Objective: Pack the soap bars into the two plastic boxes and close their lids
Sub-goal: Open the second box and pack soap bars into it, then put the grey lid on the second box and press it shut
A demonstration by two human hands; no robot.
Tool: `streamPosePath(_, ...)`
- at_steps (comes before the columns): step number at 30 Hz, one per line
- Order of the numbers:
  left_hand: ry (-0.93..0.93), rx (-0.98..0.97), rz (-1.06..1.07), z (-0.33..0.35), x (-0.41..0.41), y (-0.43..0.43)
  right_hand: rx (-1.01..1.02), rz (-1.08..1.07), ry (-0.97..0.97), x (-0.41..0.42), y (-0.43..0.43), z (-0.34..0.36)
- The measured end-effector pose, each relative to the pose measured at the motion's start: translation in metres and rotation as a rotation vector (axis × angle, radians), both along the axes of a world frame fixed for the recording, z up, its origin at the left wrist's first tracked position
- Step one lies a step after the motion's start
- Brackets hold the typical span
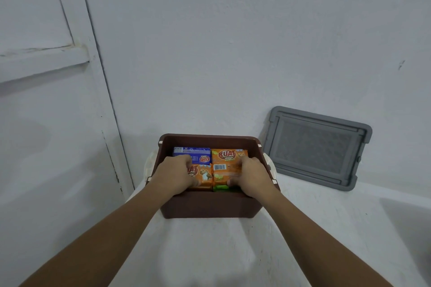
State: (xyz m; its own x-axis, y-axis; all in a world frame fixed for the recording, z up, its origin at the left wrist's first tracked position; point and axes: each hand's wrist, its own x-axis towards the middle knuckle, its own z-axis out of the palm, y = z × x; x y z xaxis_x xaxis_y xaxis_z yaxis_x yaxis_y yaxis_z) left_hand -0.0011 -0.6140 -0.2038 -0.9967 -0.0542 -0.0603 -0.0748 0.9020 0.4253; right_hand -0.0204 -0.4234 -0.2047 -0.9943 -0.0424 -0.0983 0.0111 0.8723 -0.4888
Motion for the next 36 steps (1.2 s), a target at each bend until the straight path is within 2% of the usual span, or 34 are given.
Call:
streamPosePath(4,-0.024,-0.04,-0.012,-0.001,0.0,0.001,0.079,0.017,0.008,0.002,0.0,0.002)
streamPosePath(11,0.051,-0.37,-0.016,0.001,0.0,0.008,0.226,0.033,0.109,0.008,-0.003,0.003)
streamPosePath(13,0.075,-0.322,-0.104,0.0,-0.002,0.007,0.238,0.074,0.129,0.01,-0.001,0.005)
streamPosePath(15,0.069,-0.182,-0.17,0.001,-0.002,0.007,0.217,0.102,0.118,0.01,0.002,0.006)
streamPosePath(21,0.029,0.008,-0.221,0.002,-0.007,0.009,0.166,0.204,0.056,0.009,0.012,0.01)
streamPosePath(24,0.049,0.125,-0.209,0.001,-0.011,0.023,0.052,0.312,-0.005,0.009,0.028,0.021)
streamPosePath(26,0.103,0.174,-0.179,0.003,-0.013,0.037,-0.108,0.3,-0.004,0.01,0.044,0.031)
streamPosePath(29,0.212,0.237,-0.154,0.009,-0.023,0.065,-0.484,0.179,-0.038,0.007,0.075,0.043)
streamPosePath(31,0.281,0.289,-0.155,0.014,-0.031,0.085,-0.663,0.109,-0.063,0.002,0.099,0.046)
streamPosePath(36,0.36,0.345,-0.23,0.022,-0.065,0.155,-0.813,-0.174,-0.086,-0.017,0.179,0.039)
